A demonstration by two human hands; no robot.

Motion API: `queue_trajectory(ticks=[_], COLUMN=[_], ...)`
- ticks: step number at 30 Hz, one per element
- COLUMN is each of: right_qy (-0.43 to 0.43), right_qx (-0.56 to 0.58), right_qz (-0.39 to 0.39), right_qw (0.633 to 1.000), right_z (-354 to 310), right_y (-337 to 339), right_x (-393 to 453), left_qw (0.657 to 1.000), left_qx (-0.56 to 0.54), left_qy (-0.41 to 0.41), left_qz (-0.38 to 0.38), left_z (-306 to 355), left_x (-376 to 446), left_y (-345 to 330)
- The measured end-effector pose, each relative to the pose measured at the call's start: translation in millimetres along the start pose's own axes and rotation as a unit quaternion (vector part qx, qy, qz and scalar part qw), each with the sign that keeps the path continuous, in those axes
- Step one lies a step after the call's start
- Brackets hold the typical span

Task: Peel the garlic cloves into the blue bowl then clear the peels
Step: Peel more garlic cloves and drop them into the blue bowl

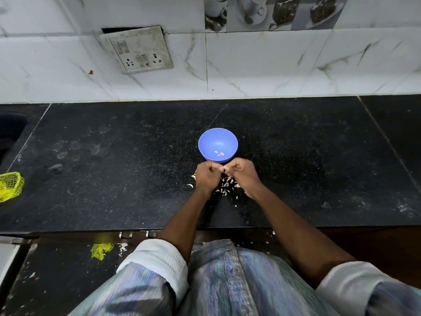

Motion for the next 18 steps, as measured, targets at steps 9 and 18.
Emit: queue_trajectory(ticks=[9,18], right_qy=[0.013,-0.139], right_qx=[-0.047,0.061], right_qz=[-0.046,-0.024], right_qw=[0.998,0.988], right_z=[5,3], right_y=[0,-1], right_x=[15,11], left_qw=[0.972,0.993], left_qx=[-0.148,0.056], left_qy=[0.18,-0.095], left_qz=[-0.029,0.034], left_z=[-6,-4], left_x=[-9,-5], left_y=[0,5])
Point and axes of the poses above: each hand's wrist, its own x-axis towards the middle knuckle, its own y-axis out of the back of the hand, z = x × y, the point moved 1 cm from there along x, towards the middle knuckle, and after that the axes turned 14 degrees about z, right-handed, at the moved point
